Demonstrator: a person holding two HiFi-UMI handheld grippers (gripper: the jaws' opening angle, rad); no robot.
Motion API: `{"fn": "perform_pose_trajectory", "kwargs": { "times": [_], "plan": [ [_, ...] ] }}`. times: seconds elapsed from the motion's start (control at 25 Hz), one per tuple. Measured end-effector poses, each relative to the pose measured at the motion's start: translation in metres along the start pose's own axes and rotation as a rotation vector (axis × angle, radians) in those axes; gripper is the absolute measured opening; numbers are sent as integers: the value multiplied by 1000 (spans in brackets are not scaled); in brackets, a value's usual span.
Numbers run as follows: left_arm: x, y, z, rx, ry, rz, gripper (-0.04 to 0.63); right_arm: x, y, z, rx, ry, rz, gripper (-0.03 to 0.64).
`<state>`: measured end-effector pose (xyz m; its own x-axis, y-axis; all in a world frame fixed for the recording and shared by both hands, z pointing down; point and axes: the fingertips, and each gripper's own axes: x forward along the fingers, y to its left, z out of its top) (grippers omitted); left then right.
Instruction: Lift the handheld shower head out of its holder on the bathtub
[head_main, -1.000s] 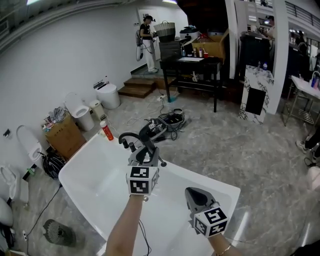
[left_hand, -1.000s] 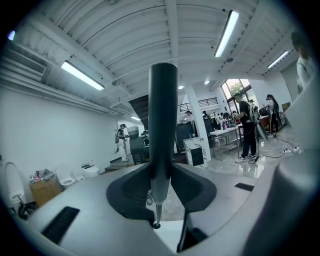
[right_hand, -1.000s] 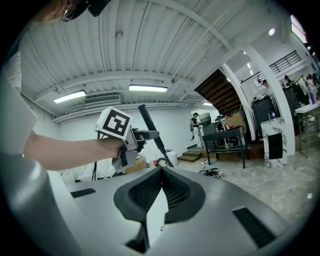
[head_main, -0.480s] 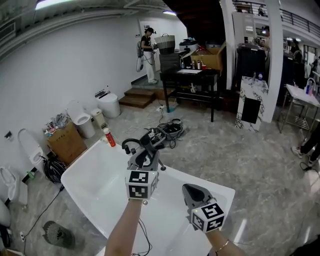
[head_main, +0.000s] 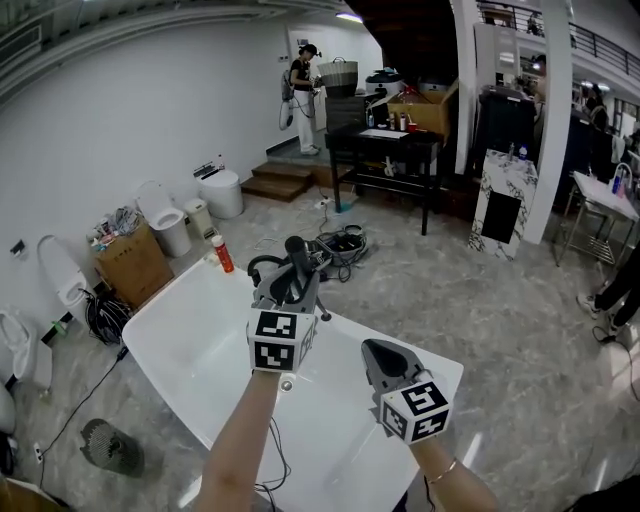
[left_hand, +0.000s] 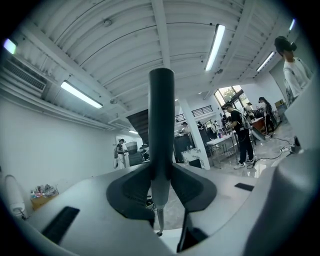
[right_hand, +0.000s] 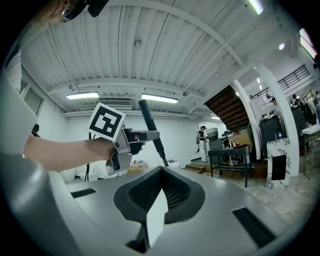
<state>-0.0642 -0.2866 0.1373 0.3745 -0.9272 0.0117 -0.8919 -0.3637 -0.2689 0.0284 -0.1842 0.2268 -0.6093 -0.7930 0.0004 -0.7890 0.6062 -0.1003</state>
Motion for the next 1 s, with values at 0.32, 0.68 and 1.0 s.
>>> {"fn": "perform_pose_trajectory", "kwargs": {
  "times": [0.32,0.68,1.0],
  "plan": [
    [-15,4,2,1,-6,-3,141,-5,13,6,-23,-1,-6,6],
    [-9,0,0,7,-8,-6,142,-3,9,3,-30,13,-8,6],
    [5,4,6,18,-28,-1,143,7,-2,2,-34,13,-8,6]
  ]
}}
